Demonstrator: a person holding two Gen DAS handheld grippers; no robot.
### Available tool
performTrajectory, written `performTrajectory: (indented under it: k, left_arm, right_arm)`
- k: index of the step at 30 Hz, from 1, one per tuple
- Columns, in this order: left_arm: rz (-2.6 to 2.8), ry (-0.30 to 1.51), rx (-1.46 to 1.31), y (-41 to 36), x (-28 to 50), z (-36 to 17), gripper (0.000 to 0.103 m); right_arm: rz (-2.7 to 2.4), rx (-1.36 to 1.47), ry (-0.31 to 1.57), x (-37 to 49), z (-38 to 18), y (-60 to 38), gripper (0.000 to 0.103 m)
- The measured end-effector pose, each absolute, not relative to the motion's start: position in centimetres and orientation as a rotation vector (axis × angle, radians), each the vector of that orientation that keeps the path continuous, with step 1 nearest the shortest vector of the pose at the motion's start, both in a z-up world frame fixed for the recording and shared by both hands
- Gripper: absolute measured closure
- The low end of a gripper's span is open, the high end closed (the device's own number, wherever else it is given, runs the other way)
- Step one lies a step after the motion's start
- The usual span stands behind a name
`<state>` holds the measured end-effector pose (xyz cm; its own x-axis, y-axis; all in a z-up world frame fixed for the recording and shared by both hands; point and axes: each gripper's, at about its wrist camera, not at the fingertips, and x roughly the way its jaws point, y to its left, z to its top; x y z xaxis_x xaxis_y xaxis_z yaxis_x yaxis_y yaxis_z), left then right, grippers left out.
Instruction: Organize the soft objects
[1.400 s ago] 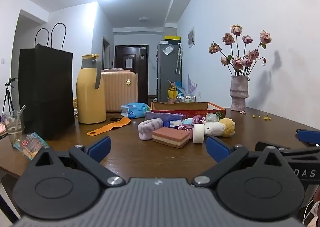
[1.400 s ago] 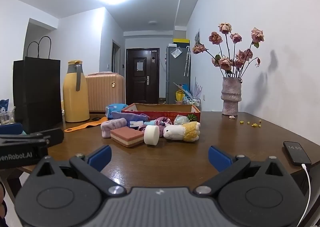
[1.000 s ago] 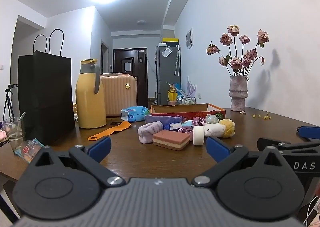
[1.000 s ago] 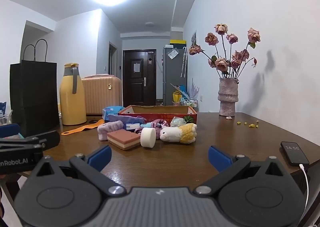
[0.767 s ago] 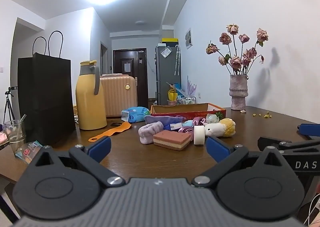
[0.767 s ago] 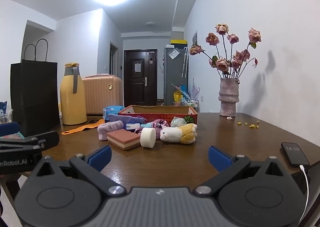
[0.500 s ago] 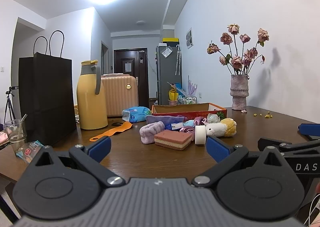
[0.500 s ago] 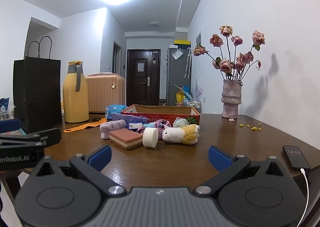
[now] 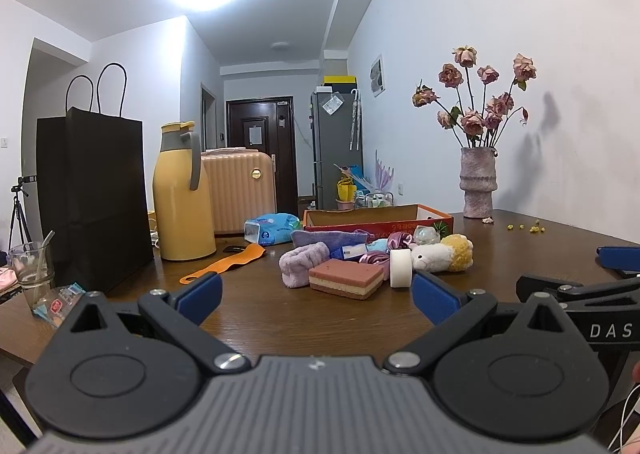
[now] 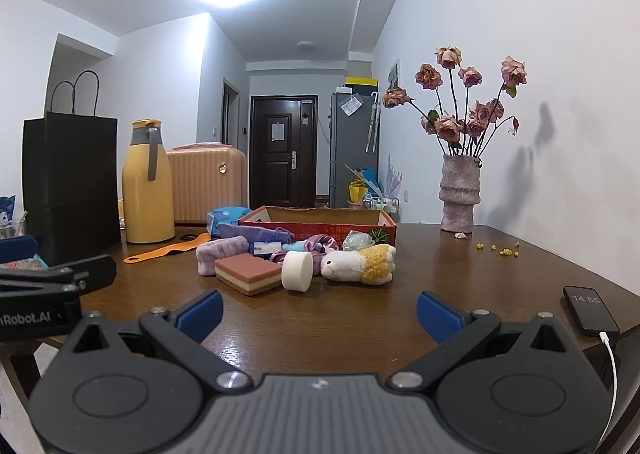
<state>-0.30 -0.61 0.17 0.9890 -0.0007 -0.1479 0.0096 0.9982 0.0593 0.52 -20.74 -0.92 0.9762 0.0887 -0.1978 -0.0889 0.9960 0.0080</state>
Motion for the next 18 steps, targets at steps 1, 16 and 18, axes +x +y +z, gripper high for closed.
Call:
performTrajectory:
  k: [1,16,18]
  left_arm:
    - [-0.005,0.148,0.060,-0.62,-0.30,0.17,0.000]
    - [-0.001,0.158,0.054,-0.64,-0.05,-0.03,0.000]
    - [-0.002,0.160,0.053,-0.64,0.00,-0.07,0.000]
  right_arm:
    - [0.089,0.000,0.201,0.53,-0.94,-20.75,0.000]
    - [0.082,0.006,0.203,0.62,-1.07,-20.79,0.000]
    - [0.081,0.008,0.203,0.63,-1.08,-20.79,0.000]
